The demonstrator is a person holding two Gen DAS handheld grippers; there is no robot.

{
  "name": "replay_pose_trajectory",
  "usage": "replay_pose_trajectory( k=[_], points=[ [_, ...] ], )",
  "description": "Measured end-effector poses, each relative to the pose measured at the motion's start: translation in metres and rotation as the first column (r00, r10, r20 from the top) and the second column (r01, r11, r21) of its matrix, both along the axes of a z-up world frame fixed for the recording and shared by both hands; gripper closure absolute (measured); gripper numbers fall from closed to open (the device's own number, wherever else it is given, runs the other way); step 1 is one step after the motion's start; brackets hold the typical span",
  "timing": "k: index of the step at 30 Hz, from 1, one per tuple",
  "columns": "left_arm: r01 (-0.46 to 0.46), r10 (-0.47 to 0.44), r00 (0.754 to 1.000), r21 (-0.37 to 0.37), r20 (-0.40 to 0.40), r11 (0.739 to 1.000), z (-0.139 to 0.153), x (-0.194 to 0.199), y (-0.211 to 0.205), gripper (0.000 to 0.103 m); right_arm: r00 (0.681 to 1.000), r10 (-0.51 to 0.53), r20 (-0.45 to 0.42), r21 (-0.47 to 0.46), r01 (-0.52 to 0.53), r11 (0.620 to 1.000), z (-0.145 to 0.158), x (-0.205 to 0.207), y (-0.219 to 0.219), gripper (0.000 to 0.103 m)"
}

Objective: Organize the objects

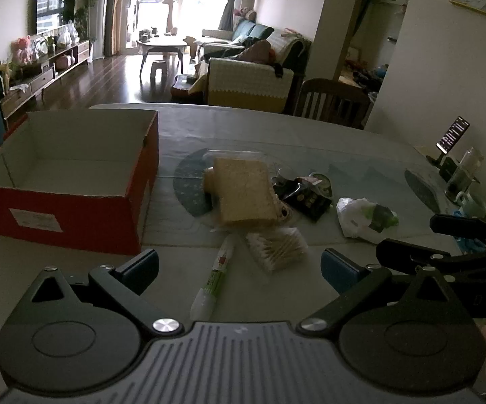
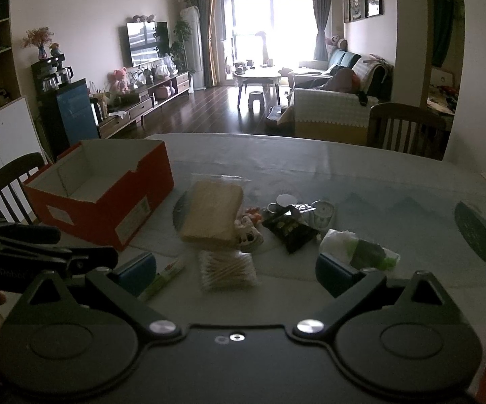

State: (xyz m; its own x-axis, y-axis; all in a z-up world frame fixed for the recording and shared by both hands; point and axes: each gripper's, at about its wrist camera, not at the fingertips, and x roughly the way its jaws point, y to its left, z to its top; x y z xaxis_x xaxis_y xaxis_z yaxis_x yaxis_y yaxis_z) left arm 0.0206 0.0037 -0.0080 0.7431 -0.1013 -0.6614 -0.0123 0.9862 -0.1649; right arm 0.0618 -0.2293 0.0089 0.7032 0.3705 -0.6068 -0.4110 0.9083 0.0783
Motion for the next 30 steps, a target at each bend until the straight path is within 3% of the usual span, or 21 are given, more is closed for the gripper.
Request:
replay_pose_trajectory(
  k=[13,23,30],
  points=[
    [0.016,-0.016,0.999,0.002,-0.041,1.0,-0.008,0.03,0.001,0.0,0.999,-0.035,-0.041,-0.011,0.035,0.999,-0.017,0.034,-0.006,0.002],
    [0.073,-0.058,0.986,0.094,-0.157,0.993,-0.052,0.059,-0.009,0.0,0.996,-0.081,-0.048,-0.166,0.072,0.984,-0.062,0.084,-0.035,0.002],
    [0.093,-0.069,0.981,0.125,-0.182,0.988,-0.076,0.068,-0.013,0.001,0.997,-0.07,-0.027,-0.251,0.061,0.966,-0.081,0.12,-0.051,0.002]
  ],
)
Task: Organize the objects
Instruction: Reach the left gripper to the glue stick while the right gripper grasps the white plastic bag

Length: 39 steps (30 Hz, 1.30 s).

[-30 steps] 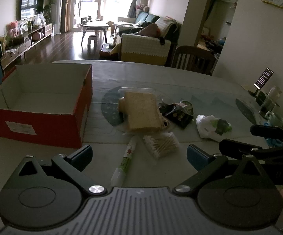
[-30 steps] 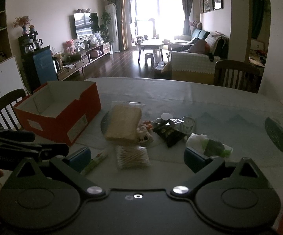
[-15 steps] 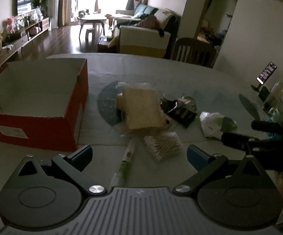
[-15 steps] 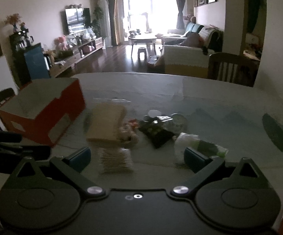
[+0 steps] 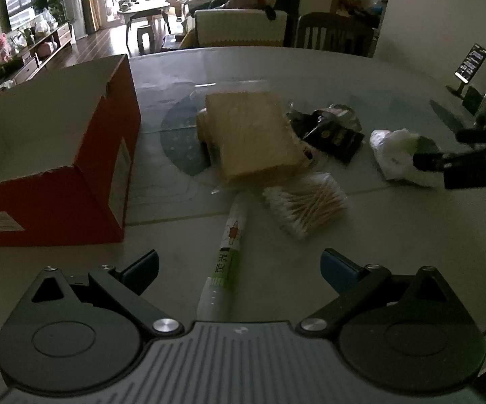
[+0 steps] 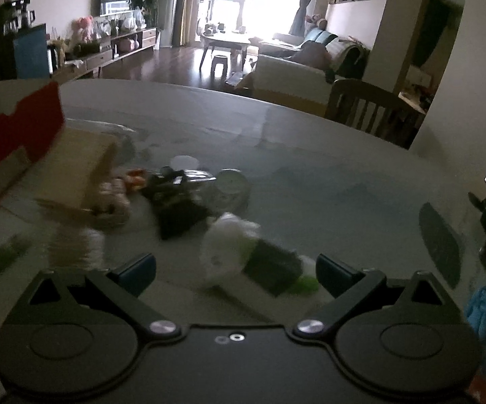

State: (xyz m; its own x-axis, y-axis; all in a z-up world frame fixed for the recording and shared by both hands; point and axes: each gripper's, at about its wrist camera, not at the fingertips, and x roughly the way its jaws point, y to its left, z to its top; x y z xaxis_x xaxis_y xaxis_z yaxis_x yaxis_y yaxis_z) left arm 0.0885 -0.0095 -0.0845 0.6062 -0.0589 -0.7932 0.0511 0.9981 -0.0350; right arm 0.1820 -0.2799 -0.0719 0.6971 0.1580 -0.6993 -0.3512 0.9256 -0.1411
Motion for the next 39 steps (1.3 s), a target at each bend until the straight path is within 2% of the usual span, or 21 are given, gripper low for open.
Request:
replay_pose_trajectory(
  k=[9,13,19,23,30,31,33,34,35,38,39],
  points=[
    [-0.018,0.018,1.0,0.007,-0.019,1.0,-0.015,0.015,0.001,0.001,0.995,0.097,-0.036,-0.086,-0.1,0.991,-0.023,0.041,-0.009,0.002],
    [-0.013,0.014,0.999,0.028,-0.036,1.0,-0.023,0.023,-0.001,0.002,0.989,0.117,-0.091,-0.078,-0.125,0.989,-0.032,0.058,-0.013,0.002],
    [-0.012,0.015,0.998,0.037,-0.069,0.999,-0.033,0.033,-0.001,0.009,0.974,0.142,-0.177,-0.053,-0.154,0.987,-0.047,0.069,-0.014,0.002],
    [-0.008,0.011,0.996,0.031,-0.09,0.999,-0.039,0.038,0.0,0.026,0.959,0.175,-0.223,-0.041,-0.189,0.981,-0.056,0.064,-0.011,0.003],
    [0.001,0.003,0.995,0.035,-0.104,0.999,-0.043,0.04,0.001,0.037,0.945,0.181,-0.271,0.016,-0.183,0.983,-0.056,0.052,-0.004,0.004],
    [0.005,-0.002,0.995,0.036,-0.102,0.999,-0.043,0.04,0.001,0.039,0.943,0.184,-0.278,0.023,-0.185,0.982,-0.056,0.049,-0.002,0.007],
    [0.014,-0.01,0.995,0.043,-0.095,0.999,-0.042,0.04,0.0,0.048,0.94,0.193,-0.283,0.043,-0.188,0.981,-0.053,0.042,0.001,0.022],
    [0.017,-0.013,0.996,0.042,-0.092,0.999,-0.042,0.039,-0.001,0.054,0.941,0.192,-0.279,0.052,-0.185,0.981,-0.05,0.04,0.004,0.037],
    [0.022,-0.018,0.996,0.042,-0.09,0.999,-0.041,0.039,-0.001,0.06,0.943,0.186,-0.276,0.052,-0.179,0.983,-0.047,0.038,0.007,0.045],
    [0.045,-0.041,0.996,0.047,-0.084,0.998,-0.04,0.037,-0.004,0.072,0.942,0.166,-0.293,0.044,-0.16,0.986,-0.044,0.034,0.014,0.049],
    [0.049,-0.045,0.995,0.044,-0.085,0.998,-0.04,0.036,-0.005,0.073,0.942,0.166,-0.292,0.044,-0.16,0.986,-0.044,0.032,0.016,0.049]
  ],
)
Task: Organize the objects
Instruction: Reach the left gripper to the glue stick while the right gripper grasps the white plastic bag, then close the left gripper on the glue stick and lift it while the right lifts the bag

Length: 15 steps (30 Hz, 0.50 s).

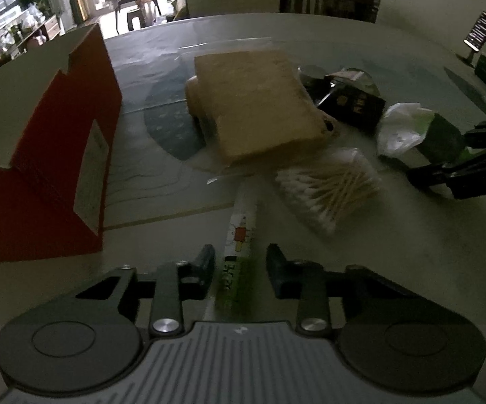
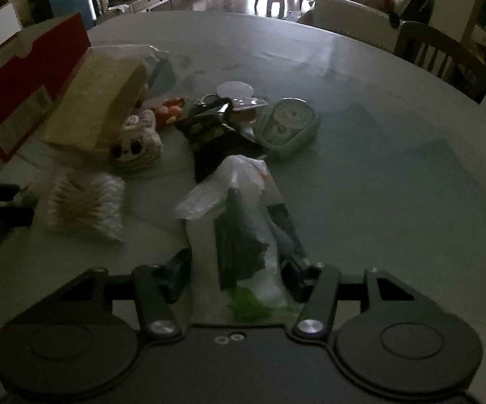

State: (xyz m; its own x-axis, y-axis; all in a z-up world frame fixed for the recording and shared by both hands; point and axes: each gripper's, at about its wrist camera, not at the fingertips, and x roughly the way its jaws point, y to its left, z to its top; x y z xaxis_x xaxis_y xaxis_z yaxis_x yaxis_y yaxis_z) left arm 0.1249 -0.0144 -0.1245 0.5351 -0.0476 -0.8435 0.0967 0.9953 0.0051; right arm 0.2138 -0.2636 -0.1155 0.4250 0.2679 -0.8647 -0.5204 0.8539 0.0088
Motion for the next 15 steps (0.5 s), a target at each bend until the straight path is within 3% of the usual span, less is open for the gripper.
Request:
replay_pose_trajectory(
  k=[4,10,15],
  points=[
    [0.007,-0.007,1.0,-0.015,0.004,1.0,0.001,-0.006,0.001,0.085,1.0,-0.014,-0.003,0.011,0.014,1.0,0.002,-0.012,0.006,0.06],
    [-0.013,0.013,1.0,-0.057,0.003,0.998,0.002,-0.014,0.01,0.086,0.999,-0.045,-0.029,0.032,0.046,0.998,0.008,-0.032,0.015,0.07],
    [-0.028,0.028,1.0,-0.092,-0.005,0.995,0.004,-0.023,0.018,0.086,0.995,-0.081,-0.053,0.044,0.083,0.996,0.012,-0.05,0.021,0.072]
  ],
)
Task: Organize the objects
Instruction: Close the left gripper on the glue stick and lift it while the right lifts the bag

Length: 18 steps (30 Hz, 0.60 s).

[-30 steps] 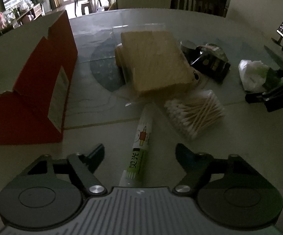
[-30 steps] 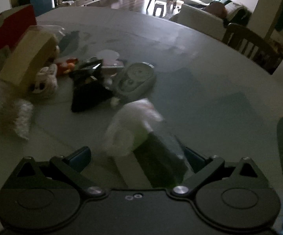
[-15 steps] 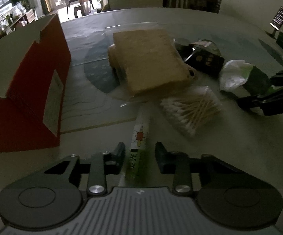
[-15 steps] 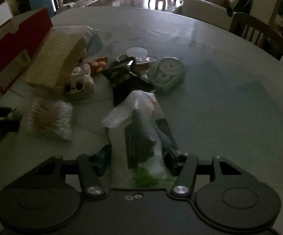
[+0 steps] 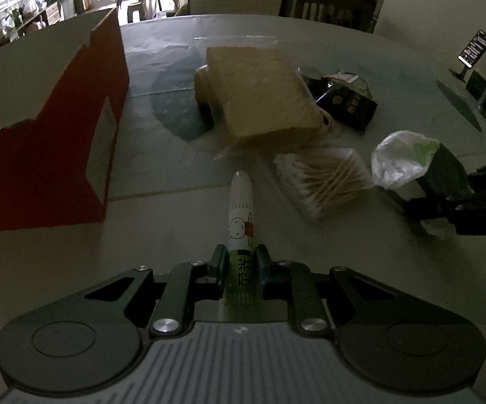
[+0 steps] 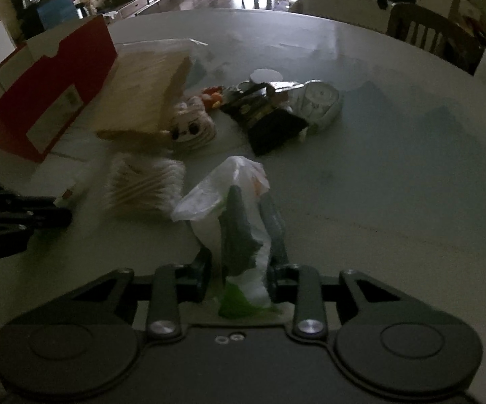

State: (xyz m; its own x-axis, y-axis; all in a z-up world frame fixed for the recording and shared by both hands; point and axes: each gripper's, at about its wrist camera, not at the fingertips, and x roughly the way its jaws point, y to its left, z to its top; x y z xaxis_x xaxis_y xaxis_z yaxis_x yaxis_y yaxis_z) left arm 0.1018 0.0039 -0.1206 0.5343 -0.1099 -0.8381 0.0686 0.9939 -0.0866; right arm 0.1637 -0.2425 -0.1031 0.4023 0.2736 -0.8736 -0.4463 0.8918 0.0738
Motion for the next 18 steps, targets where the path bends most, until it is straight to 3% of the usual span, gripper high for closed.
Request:
replay_pose_trajectory(
  k=[7,18],
  points=[
    [-0.017,0.016,1.0,-0.072,-0.002,0.997,0.008,-0.02,0.014,0.086,0.998,-0.063,-0.021,0.05,0.064,0.997,0.017,-0.027,0.002,0.073],
    [0.014,0.002,0.997,-0.198,0.08,0.98,0.054,-0.034,0.04,0.086,0.992,-0.122,-0.03,0.151,0.125,0.981,0.061,-0.046,0.025,0.073]
  ],
)
